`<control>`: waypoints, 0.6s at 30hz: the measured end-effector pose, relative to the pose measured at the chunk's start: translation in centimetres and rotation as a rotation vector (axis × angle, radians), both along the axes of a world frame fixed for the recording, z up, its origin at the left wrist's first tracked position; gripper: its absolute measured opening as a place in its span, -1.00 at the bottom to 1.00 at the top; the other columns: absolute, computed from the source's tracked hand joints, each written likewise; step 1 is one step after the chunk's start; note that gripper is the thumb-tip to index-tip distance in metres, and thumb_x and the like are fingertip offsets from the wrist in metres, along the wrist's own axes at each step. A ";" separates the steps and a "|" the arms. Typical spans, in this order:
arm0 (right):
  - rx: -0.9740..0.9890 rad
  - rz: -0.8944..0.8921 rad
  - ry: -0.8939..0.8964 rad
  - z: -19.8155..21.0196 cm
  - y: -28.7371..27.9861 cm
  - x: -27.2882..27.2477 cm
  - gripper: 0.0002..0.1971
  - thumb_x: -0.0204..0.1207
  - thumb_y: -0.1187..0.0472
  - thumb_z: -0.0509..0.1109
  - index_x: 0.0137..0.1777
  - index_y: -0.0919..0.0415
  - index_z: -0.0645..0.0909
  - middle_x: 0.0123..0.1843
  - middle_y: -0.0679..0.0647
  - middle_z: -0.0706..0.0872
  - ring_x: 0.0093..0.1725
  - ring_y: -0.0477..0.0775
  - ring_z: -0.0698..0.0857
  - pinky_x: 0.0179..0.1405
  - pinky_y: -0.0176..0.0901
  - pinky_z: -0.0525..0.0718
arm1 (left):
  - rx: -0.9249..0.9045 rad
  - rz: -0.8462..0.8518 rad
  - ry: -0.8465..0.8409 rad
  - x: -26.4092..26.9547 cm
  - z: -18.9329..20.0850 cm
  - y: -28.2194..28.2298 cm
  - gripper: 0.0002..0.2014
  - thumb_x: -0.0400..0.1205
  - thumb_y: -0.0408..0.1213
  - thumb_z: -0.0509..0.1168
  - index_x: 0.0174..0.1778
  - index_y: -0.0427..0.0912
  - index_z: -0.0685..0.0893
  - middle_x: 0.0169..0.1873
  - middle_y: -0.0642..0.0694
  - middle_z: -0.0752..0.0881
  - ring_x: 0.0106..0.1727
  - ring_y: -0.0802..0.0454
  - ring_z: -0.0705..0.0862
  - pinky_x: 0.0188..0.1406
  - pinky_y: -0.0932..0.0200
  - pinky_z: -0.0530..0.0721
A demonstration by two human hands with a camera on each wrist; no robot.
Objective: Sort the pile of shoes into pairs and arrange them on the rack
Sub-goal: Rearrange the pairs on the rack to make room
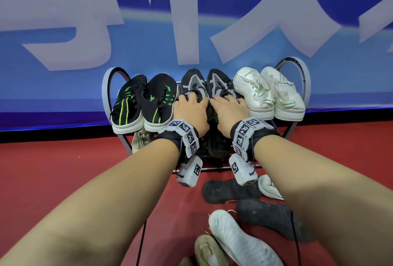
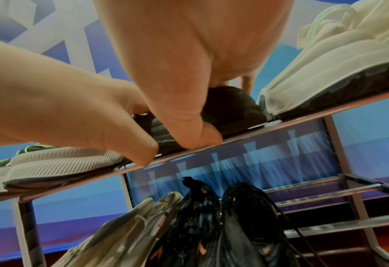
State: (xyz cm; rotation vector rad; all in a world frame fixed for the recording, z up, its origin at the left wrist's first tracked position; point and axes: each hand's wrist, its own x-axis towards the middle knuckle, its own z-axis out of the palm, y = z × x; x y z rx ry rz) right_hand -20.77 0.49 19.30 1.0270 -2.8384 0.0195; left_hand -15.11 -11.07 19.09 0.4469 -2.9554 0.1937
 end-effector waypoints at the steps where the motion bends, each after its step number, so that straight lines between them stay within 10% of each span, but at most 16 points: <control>1: 0.001 -0.002 -0.009 0.0 -0.1 -0.1 -0.26 0.41 0.24 0.42 0.60 -0.01 0.28 0.64 -0.11 0.32 0.56 0.13 0.34 0.48 0.17 0.30 | -0.009 -0.006 0.014 -0.1 0.0 0.0 -0.29 0.45 0.01 0.35 0.55 0.11 0.33 0.38 -0.19 0.45 0.35 -0.31 0.42 0.26 -0.12 0.44; 18: -0.186 0.004 -0.048 -1.0 0.1 -1.0 -0.42 0.34 0.24 0.43 0.41 0.15 0.47 0.33 0.13 0.51 0.35 0.25 0.50 0.41 0.06 0.41 | 0.143 0.087 0.081 0.0 -1.0 0.0 -0.26 0.40 0.06 0.34 0.54 0.28 0.30 0.45 -0.04 0.45 0.55 -0.15 0.29 0.45 -0.65 0.03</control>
